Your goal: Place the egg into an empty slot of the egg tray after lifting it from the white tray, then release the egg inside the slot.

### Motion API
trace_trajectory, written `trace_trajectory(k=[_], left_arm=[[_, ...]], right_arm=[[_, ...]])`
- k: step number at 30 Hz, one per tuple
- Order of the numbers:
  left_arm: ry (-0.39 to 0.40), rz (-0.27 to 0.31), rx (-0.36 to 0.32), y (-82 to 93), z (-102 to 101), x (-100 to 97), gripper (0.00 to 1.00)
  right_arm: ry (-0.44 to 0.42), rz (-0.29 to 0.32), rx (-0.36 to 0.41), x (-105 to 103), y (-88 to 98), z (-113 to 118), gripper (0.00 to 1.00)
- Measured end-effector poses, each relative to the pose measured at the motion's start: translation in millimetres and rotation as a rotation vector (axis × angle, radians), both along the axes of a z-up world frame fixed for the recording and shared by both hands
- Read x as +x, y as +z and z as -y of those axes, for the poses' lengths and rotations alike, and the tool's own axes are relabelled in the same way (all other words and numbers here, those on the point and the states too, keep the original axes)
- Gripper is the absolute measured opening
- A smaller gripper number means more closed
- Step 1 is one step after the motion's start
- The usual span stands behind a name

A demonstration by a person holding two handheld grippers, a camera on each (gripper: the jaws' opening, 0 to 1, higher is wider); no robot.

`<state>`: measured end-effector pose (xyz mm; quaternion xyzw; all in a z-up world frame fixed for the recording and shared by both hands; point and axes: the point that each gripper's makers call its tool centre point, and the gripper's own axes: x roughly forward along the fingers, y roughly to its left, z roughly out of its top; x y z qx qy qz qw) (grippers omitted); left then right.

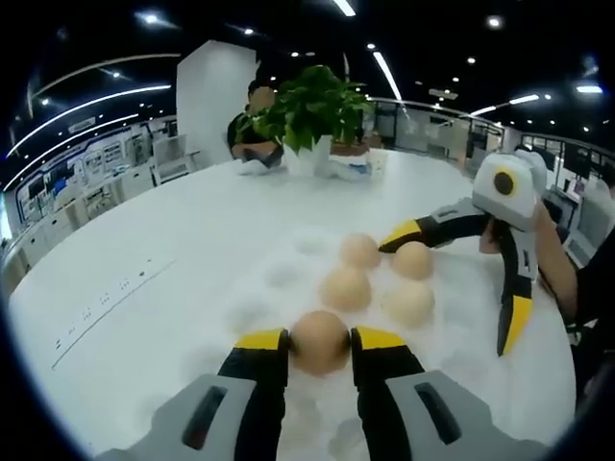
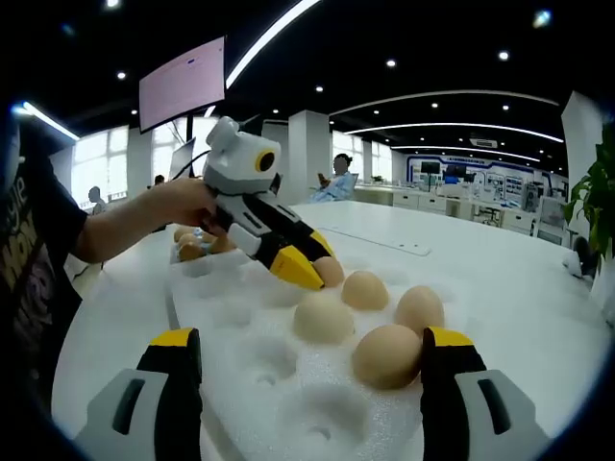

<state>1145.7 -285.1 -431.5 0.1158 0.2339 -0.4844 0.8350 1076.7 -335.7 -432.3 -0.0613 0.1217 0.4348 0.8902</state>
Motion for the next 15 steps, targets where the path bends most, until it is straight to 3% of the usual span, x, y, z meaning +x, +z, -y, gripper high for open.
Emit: trace_trajectory(k=[7, 15], left_arm=[[-0.006, 0.031, 0.073, -0.6, 3.0, -2.2, 0.25], [-0.016, 0.052, 0.074, 3.8, 0.2, -3.0, 0.25]], right_arm=[[0.002, 0.003, 0.004, 1.0, 0.1, 0.3, 0.99], [0.007, 0.012, 0.015, 2.6, 0.5, 0.1, 0.99]])
